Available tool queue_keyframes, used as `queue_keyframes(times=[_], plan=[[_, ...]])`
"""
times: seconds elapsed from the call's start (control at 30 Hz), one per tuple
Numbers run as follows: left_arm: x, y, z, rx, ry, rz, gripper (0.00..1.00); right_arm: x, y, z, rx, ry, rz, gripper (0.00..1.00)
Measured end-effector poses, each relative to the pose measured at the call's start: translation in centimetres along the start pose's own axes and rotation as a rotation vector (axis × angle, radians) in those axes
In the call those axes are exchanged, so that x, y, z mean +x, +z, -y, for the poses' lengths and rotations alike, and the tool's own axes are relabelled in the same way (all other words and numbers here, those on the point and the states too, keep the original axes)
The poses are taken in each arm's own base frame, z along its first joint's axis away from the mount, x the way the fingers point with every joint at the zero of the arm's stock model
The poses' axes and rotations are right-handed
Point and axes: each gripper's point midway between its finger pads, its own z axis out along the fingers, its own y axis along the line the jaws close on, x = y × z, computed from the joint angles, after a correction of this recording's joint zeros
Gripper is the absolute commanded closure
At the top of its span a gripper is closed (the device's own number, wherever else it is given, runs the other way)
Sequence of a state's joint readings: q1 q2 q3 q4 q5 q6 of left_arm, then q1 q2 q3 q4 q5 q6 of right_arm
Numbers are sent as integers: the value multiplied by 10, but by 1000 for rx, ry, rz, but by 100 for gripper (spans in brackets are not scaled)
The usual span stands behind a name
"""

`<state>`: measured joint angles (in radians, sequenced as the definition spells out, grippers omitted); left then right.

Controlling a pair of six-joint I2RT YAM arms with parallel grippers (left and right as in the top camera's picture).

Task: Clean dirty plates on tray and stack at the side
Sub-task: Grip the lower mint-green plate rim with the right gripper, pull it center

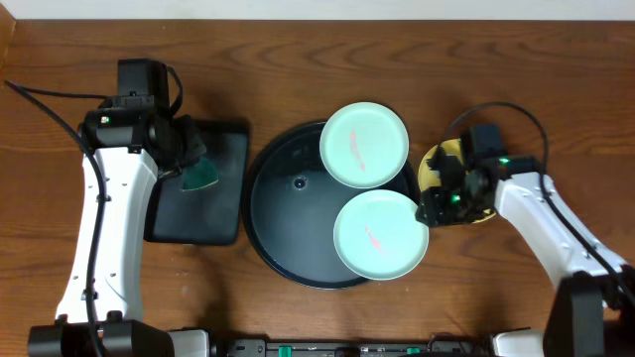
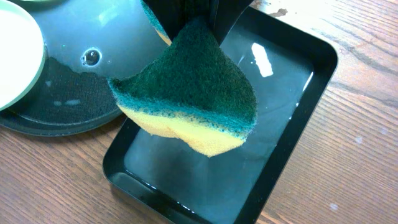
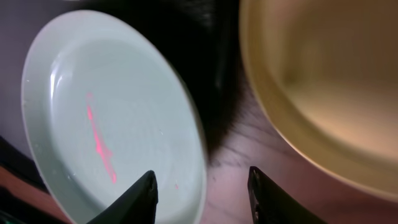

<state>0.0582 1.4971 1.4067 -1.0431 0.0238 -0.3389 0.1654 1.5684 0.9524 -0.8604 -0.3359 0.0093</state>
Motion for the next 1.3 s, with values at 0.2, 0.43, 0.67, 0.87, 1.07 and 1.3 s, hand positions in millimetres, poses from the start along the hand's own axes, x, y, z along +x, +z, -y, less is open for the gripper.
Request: queue_keyframes(times=[0.2,0.43,0.67,0.87,1.07,1.3], plan=[[0,0,0,0,0,0,92,-1,25,0,-4,-39,-50,73],[0,0,0,0,0,0,92,3,32,1,-13,-45,-80,99],[0,0,0,0,0,0,93,1,17,-15,1,-90,-74,99],[0,0,0,0,0,0,92,-56,-15,-77,-36,-176,168,99],[0,0,0,0,0,0,92,-65,3,-125,-58,-116,219,99],[0,0,0,0,0,0,93,-54,59,-142,-26,-28,137,97]])
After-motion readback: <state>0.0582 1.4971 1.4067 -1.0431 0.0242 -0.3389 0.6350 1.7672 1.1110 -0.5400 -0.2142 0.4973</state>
